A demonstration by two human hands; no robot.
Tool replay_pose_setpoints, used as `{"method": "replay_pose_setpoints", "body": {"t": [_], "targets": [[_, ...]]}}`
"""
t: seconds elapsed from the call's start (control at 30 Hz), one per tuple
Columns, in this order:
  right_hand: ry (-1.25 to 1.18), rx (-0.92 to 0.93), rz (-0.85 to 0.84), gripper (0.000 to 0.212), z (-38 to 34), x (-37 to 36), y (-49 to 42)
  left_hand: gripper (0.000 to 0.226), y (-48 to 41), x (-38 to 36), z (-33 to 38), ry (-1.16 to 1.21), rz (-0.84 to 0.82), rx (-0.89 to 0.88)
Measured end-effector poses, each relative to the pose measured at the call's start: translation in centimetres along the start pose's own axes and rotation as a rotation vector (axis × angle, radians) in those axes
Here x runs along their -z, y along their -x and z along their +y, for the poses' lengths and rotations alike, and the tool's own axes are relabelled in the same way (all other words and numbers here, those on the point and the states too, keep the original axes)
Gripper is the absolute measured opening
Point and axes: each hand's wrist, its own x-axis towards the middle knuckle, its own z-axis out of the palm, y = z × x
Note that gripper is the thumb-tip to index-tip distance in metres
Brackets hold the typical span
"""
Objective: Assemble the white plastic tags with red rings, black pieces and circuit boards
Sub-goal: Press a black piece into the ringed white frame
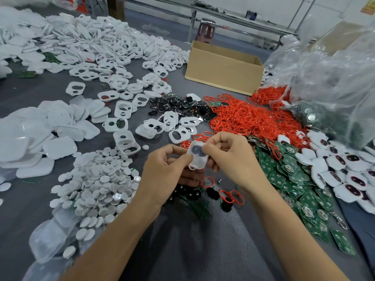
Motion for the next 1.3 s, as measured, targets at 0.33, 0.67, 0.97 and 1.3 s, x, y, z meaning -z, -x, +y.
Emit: {"method": "replay_pose_setpoints", "body": {"t": [0.33, 0.67, 0.97, 1.3], "targets": [[-0.236, -0.013, -0.186, 0.017, 0.2, 0.0, 0.0, 0.001, -0.2, 0.1, -0.4, -0.022, 0.073, -0.019], [-0.153, 0.032, -0.171, 0.020, 0.1, -0.3, 0.1, 0.033, -0.3, 0.3, -0.4, 0.022, -0.012, 0.019], [-0.160, 0.033, -0.155, 0.025, 0.5, -0.3, -0.1, 0.046, -0.3, 0.5, -0.5, 0.066, -0.124, 0.000], [-0.254, 0.078, -0.200, 0.026, 0.5, 0.1, -0.2, 0.060, -0.3, 1.0, -0.1, 0.036, -0.134, -0.041]]}}
